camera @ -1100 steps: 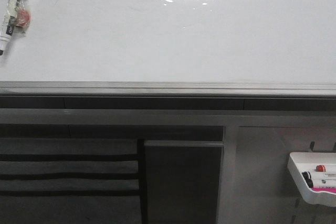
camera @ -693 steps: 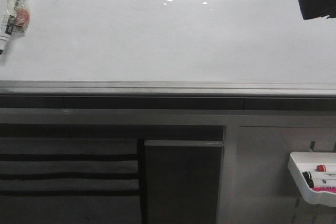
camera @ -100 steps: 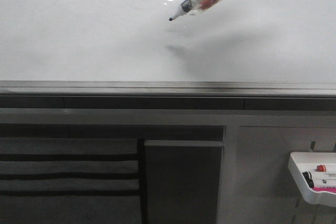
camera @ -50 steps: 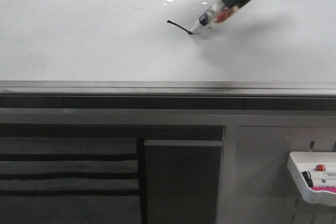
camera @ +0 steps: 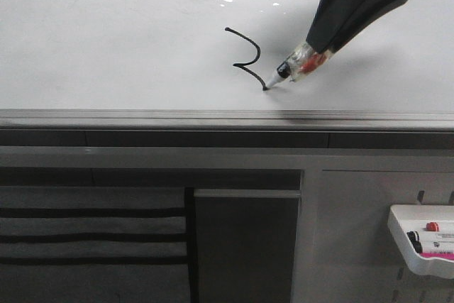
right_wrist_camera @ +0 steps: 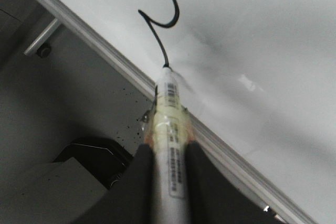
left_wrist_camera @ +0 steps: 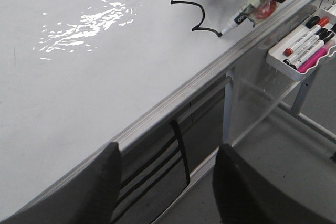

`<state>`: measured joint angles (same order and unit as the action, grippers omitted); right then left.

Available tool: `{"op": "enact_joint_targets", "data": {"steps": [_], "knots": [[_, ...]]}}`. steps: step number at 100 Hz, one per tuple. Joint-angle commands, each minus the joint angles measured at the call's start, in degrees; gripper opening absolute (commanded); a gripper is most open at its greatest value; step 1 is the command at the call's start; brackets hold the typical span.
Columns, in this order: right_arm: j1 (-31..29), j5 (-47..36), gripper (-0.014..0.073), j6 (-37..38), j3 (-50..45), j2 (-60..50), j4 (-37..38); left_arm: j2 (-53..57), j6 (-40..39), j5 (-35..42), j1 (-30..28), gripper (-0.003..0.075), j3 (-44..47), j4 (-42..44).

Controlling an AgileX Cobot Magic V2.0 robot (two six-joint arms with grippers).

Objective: Write number 3 on whiteboard

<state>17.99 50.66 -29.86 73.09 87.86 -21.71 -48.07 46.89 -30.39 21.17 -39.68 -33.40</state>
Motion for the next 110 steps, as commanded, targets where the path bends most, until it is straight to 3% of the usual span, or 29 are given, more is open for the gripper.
{"op": "enact_joint_targets", "data": {"steps": [1,16,31,44,65,96,110], "knots": [[1.83,-8.86,0.0000,0.46,0.52,-1.03,-0.27,0.44,-0.54,3.07,-0.17,0.0368,-1.51,-1.86],[6.09,-15.41,0.0000,0.46,3.54,1.58,-0.41,0.44,-0.54,3.07,-0.17,0.0368,-1.51,-1.86],[6.03,-7.73,0.0000,0.02,5.72,-1.74,-1.02,0.44,-0.54,3.07,-0.17,0.0368,-1.51,-1.86],[6.63,-7.81,0.0000,-5.62,0.28,-10.02,-4.99,0.44,-0.54,3.07,-0.17,0.0368,-1.51,-1.86],[7.21,-8.46,0.0000,-12.19,-11.78,-22.21,-5.02,0.44,-0.54,3.07,-0.17,0.0368,-1.51,-1.95],[7.21,-10.11,0.0000,-30.54,-17.07,-28.34,-5.25,-0.39,-0.15,4.08,-0.03,0.0368,-1.51,-6.96],[7.21,-10.36,0.0000,-40.21,-17.07,-28.21,-8.38,-3.38,7.33,-1.50,2.45,0.0368,-2.82,-7.68]]}}
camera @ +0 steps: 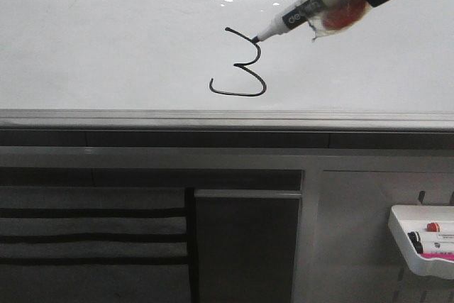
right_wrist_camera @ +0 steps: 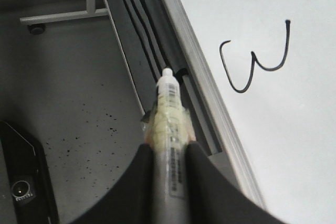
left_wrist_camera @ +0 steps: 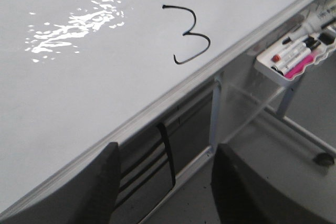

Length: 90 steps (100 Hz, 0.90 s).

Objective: Write number 3 on whiteboard

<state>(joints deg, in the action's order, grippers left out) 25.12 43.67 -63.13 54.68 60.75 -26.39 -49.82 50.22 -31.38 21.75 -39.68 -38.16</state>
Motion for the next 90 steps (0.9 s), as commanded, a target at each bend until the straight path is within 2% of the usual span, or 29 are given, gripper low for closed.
{"op": "enact_joint_targets", "data": {"steps": [1,19,33,67,90], "knots": [[0.08,-3.37,0.0000,-7.54,1.34,-1.09,-3.94,-1.85,4.82,-1.01,2.09,0.0368,-2.97,-3.07],[3.23,-3.50,0.0000,-18.18,1.34,-1.00,-7.40,-7.50,16.08,-2.90,9.54,0.0368,-7.85,-2.87],[6.62,-4.72,0.0000,-18.55,1.34,-1.00,-7.40,-12.26,21.82,-2.26,14.66,0.0368,-11.68,-2.77],[8.76,-5.85,0.0000,-18.65,1.25,-1.00,-7.30,-23.05,22.49,-2.51,20.42,0.0368,-19.43,-2.64],[8.76,-5.85,0.0000,-18.65,1.25,-1.00,-7.30,-24.33,23.48,-3.86,21.72,0.0368,-20.67,-1.56]]}}
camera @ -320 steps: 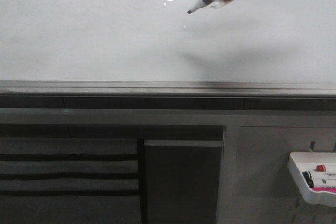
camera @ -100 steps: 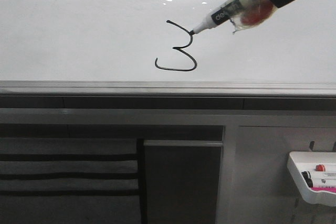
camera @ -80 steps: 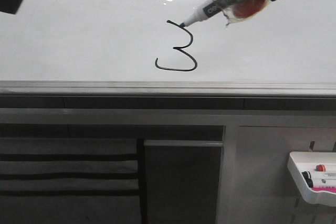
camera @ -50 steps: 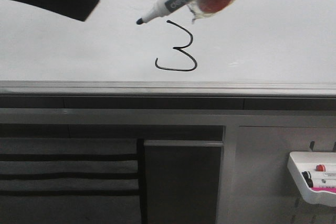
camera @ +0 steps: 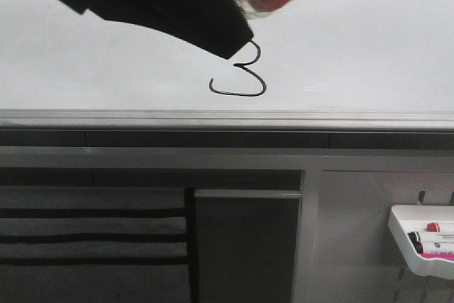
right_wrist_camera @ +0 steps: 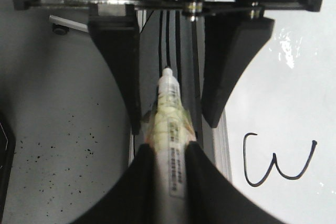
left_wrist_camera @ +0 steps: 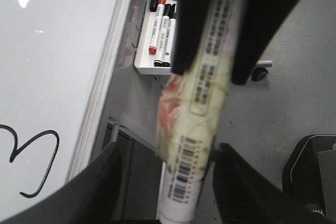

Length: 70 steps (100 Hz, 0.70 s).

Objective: Write number 3 on whiteboard

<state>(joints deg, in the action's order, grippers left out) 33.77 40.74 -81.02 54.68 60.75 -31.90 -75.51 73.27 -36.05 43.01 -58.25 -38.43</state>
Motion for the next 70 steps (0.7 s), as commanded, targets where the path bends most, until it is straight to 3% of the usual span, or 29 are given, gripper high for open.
{"op": "enact_joint_targets", "data": {"steps": [1,14,33,52,70], "knots": [[0.10,-2.93,0.0000,-0.75,1.25,-1.00,-1.78,1.36,0.43,0.57,0.45,0.0368,-2.10,-1.08],[0.10,-3.03,0.0000,-0.75,1.25,-1.00,-1.78,1.36,0.43,0.02,0.45,0.0347,-2.10,-0.07],[0.10,-3.03,0.0000,-0.75,1.25,-1.00,-1.78,1.36,0.43,0.02,0.45,0.0144,-2.10,0.21],[0.10,-3.63,0.0000,-0.75,1.25,-1.00,-3.32,1.36,0.43,0.02,0.45,0.0008,-2.10,0.21],[0.10,-2.45,0.0000,-0.75,1.25,-1.00,-3.43,1.36,0.43,0.02,0.45,-0.0020,-2.10,0.21]]}}
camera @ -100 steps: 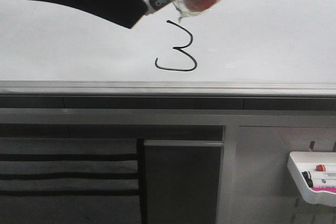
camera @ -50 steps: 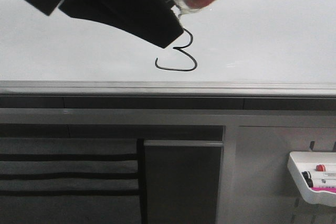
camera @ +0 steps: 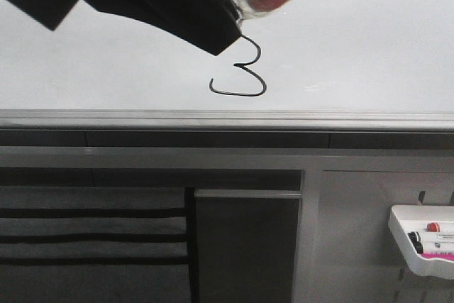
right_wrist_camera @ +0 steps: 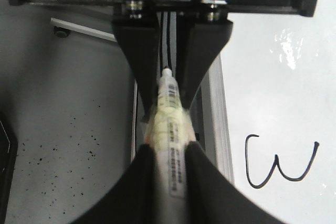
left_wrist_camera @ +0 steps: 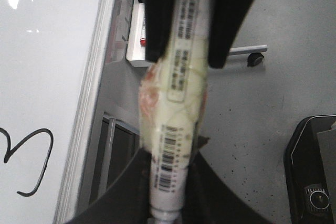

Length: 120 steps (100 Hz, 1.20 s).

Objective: Write number 3 on whiteboard

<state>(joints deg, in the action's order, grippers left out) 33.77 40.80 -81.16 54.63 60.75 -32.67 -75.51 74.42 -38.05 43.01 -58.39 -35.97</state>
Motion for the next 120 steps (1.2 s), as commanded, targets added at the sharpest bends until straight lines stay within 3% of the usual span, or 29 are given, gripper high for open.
{"op": "enact_joint_targets", "data": {"steps": [1,11,31,40,59,71,78,92,120], "knots": [[0.10,-2.77,0.0000,-0.61,1.30,-1.00,-2.66,1.36,-0.72,2.03,0.45,-0.0020,-1.96,-2.25],[0.10,-3.29,0.0028,0.98,1.30,-1.00,-2.66,1.36,-0.72,2.03,0.34,-0.0020,-1.96,-2.25],[-2.20,-5.53,0.0289,4.68,1.30,-1.41,-2.39,1.36,-1.62,2.50,-1.48,-0.0020,-1.96,-2.10],[-5.76,-5.65,0.0354,8.26,1.30,-3.48,-2.39,1.47,-3.44,2.60,-5.13,-0.0020,-1.85,-1.99],[-17.24,-2.71,0.0356,14.28,1.30,-9.01,-2.26,1.57,-9.56,5.56,-16.93,-0.0020,0.10,-2.21],[-22.27,0.57,0.0356,16.02,1.30,-10.33,-2.26,1.57,-13.58,16.29,-24.49,-0.0020,4.83,-6.22],[-23.83,2.50,0.0356,16.02,1.30,-10.33,-2.26,1.11,-13.80,23.67,-27.43,-0.0020,7.89,-13.65],[-24.58,3.40,0.0356,16.11,0.58,-10.23,-2.40,-1.54,-13.80,33.55,-29.06,-0.0020,10.51,-22.10],[-24.58,3.40,0.0356,16.11,0.46,-10.23,-2.40,-7.87,-13.80,34.58,-28.94,-0.0020,9.30,-22.11]]}}
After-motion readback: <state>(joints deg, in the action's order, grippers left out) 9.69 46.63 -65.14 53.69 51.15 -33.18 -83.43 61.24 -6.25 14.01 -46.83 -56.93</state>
